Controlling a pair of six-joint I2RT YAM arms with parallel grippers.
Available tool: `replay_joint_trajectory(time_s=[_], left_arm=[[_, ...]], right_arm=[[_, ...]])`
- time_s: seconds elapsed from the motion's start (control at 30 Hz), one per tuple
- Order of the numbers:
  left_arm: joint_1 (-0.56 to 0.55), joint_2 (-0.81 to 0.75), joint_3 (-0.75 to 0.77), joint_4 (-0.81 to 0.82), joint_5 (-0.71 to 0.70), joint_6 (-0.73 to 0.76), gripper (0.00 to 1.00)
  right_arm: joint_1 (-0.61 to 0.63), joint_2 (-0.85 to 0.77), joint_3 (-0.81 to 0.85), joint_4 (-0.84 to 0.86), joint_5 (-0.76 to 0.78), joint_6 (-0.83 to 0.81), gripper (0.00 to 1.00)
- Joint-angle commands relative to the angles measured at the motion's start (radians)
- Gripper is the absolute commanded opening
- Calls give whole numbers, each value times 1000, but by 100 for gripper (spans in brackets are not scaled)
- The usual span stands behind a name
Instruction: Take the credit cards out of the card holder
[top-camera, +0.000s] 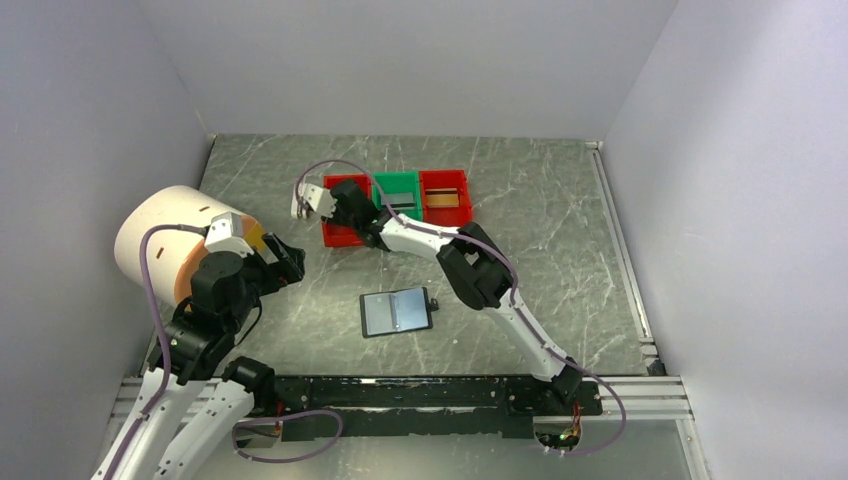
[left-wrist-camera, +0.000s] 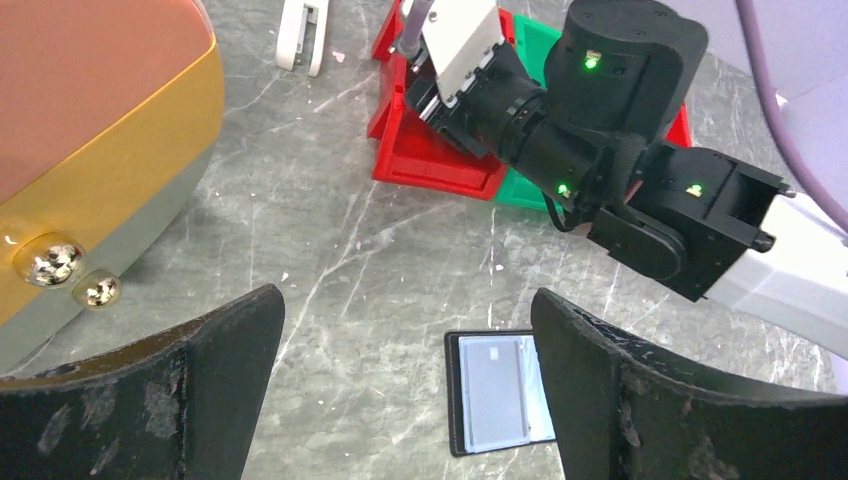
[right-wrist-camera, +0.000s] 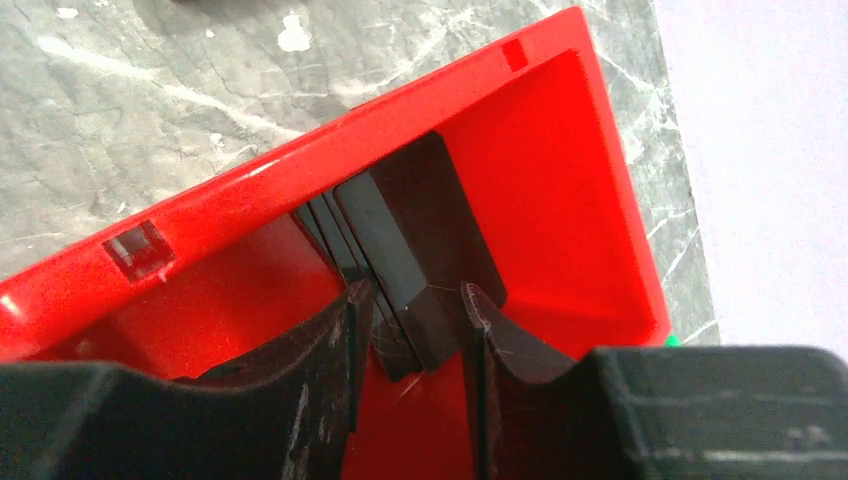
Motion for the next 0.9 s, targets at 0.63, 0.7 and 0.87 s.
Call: replay_joint_trajectory(time_s=[0.63, 0.7, 0.87], left_arm=[[7, 30, -2, 4, 12, 9, 98], [7, 35, -2, 3, 13, 9, 98], [7, 42, -3, 2, 9, 8, 98]], right_arm=[[-13, -736, -650, 169, 112, 870, 76], [-16, -789, -671, 21, 71, 985, 77], [7, -902, -843, -100, -55, 1193, 71]])
